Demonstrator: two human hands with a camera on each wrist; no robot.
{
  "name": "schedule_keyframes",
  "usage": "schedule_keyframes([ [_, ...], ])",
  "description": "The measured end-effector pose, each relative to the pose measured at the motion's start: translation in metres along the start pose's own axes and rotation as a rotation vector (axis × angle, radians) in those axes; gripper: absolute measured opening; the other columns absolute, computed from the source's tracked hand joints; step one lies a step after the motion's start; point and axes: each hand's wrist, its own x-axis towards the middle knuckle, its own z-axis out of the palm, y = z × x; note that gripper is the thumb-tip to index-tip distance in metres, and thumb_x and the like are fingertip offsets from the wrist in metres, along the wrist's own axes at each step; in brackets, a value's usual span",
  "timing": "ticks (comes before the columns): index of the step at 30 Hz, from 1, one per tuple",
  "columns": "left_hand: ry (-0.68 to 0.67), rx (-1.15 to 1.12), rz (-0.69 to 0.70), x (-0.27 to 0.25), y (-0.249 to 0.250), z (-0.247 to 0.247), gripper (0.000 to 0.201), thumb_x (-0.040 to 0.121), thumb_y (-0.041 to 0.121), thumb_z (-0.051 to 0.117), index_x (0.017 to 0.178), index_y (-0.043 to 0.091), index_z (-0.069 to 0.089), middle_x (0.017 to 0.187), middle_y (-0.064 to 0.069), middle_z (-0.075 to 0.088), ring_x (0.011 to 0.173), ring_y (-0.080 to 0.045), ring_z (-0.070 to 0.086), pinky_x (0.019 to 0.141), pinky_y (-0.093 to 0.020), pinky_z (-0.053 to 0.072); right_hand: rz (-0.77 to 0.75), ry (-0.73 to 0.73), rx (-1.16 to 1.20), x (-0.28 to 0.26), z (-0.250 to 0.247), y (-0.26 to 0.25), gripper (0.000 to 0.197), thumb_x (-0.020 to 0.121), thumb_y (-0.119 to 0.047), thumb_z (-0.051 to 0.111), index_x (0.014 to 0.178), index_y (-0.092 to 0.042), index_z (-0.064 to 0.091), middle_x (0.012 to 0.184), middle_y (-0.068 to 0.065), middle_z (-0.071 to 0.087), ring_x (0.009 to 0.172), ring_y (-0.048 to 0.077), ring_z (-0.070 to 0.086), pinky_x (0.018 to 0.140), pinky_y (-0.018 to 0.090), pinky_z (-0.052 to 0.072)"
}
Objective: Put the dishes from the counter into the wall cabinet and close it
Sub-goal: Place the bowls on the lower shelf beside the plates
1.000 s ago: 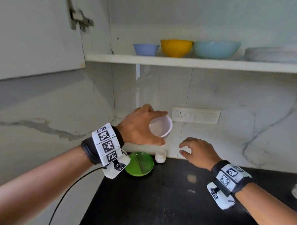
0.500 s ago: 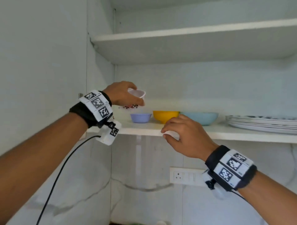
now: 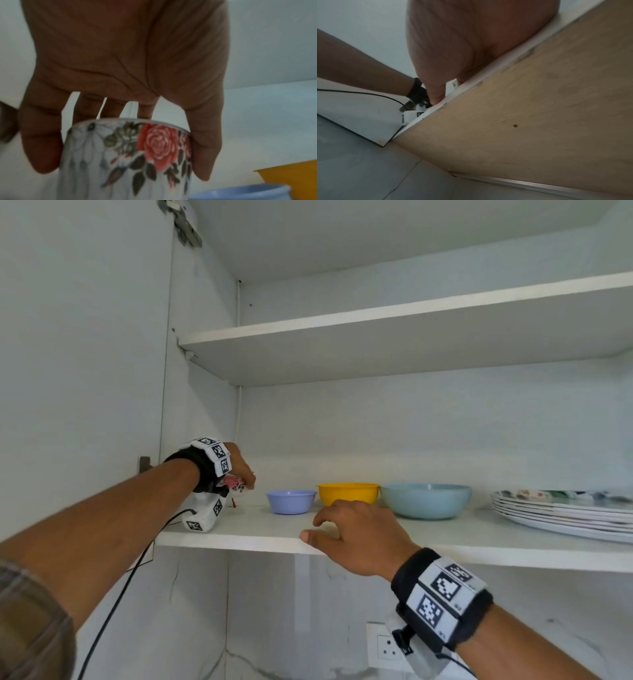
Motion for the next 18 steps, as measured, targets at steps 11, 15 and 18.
schedule_keyframes([
  [11, -0.133, 0.114, 0.011, 0.026, 0.024, 0.014, 0.029, 0.068, 0.038, 0.085, 0.073, 0.019, 0.063, 0.075, 0.002, 0.062, 0.063, -0.011, 0.056, 0.044, -0.019, 0.046, 0.043, 0.083, -0.108, -0.003, 0.012, -0.008, 0.068, 0.086, -0.080, 0.022, 0.107, -0.032, 0.066, 0.093, -0.007, 0.065, 0.091, 0.016, 0.058, 0.072, 0.033, 0.043],
  [15, -0.185, 0.138, 0.011, 0.041, 0.028, 0.027, 0.026, 0.073, 0.029, 0.084, 0.072, 0.014, 0.063, 0.072, -0.001, 0.061, 0.059, -0.012, 0.054, 0.033, -0.015, 0.039, 0.062, 0.145, -0.163, -0.003, 0.017, -0.008, 0.073, 0.085, -0.082, 0.018, 0.097, -0.030, 0.067, 0.085, -0.006, 0.064, 0.083, 0.016, 0.058, 0.070, 0.034, 0.045],
  [18, -0.188, 0.149, 0.006, 0.053, 0.026, 0.031, 0.029, 0.072, 0.035, 0.084, 0.075, 0.015, 0.063, 0.079, -0.001, 0.062, 0.065, -0.012, 0.057, 0.040, -0.016, 0.043, 0.073, 0.179, -0.186, -0.003, 0.020, -0.008, 0.076, 0.083, -0.084, 0.016, 0.092, -0.029, 0.067, 0.080, -0.006, 0.062, 0.076, 0.016, 0.055, 0.068, 0.034, 0.044],
])
